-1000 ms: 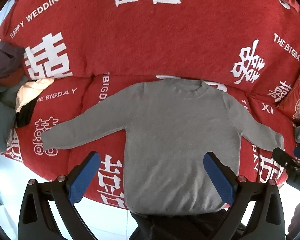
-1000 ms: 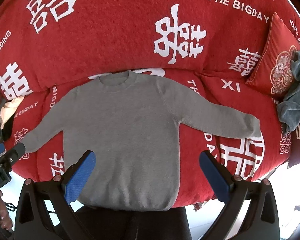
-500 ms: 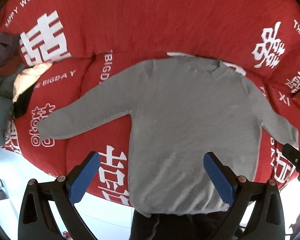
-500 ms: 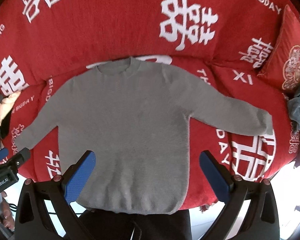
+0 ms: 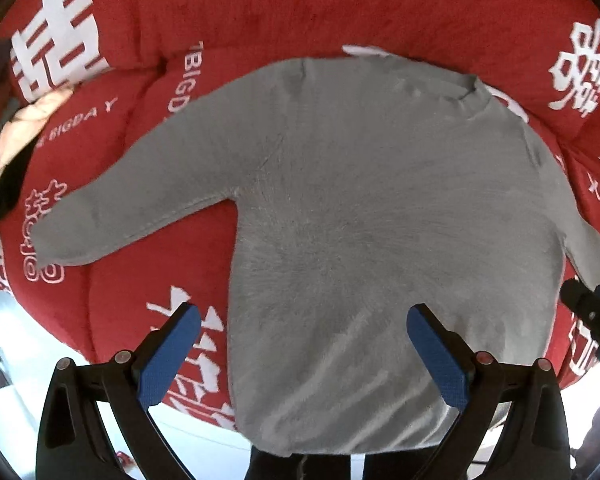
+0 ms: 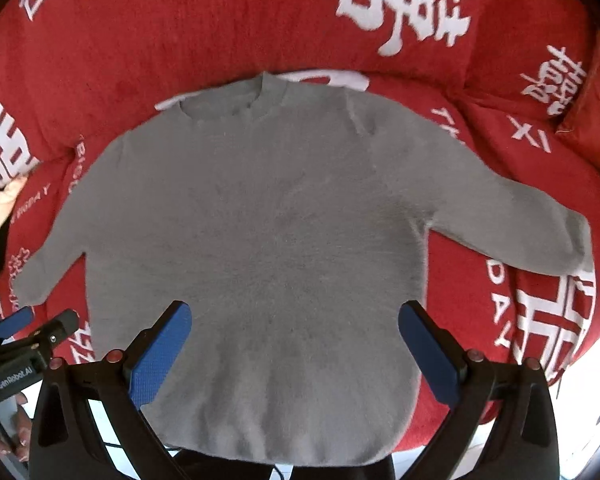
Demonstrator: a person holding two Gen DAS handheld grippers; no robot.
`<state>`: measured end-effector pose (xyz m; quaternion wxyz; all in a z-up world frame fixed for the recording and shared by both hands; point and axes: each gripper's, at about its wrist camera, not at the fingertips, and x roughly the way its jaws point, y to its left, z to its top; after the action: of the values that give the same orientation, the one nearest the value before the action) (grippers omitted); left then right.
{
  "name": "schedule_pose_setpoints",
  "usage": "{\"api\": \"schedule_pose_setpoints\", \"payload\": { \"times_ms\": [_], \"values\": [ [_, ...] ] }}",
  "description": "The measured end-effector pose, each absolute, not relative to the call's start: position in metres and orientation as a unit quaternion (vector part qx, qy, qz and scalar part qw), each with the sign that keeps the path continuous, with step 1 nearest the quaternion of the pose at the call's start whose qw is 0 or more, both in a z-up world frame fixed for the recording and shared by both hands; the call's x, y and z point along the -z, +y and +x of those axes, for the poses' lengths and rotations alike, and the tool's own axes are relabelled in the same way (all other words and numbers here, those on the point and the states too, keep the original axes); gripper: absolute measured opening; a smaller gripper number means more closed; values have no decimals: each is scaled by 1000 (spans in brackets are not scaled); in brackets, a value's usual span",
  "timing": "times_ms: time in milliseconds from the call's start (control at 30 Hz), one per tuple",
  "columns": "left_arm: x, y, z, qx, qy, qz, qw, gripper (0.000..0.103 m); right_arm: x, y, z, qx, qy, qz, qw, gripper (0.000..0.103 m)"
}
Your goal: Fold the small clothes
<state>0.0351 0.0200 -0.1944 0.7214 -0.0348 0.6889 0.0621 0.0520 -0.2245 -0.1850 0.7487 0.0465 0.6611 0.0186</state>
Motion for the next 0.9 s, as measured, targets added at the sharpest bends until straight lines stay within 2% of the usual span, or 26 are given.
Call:
{"api": "schedule_pose_setpoints", "payload": {
  "times_ms": [267, 633, 767, 900],
  "values": [
    [222, 25, 38, -65, 694, -43, 716, 103, 216, -210, 59, -29, 676, 40, 736, 103],
    [230, 48, 33, -73, 689, -90, 715, 103, 216, -181, 66, -47, 676, 20, 736, 103],
    [234, 82, 28, -59, 672, -154, 722, 103, 218, -164, 68, -57, 676, 7, 734, 103],
    [249, 150, 16, -80, 650, -220, 723, 103, 221, -140, 68, -69, 679, 2, 730, 103]
  ]
}}
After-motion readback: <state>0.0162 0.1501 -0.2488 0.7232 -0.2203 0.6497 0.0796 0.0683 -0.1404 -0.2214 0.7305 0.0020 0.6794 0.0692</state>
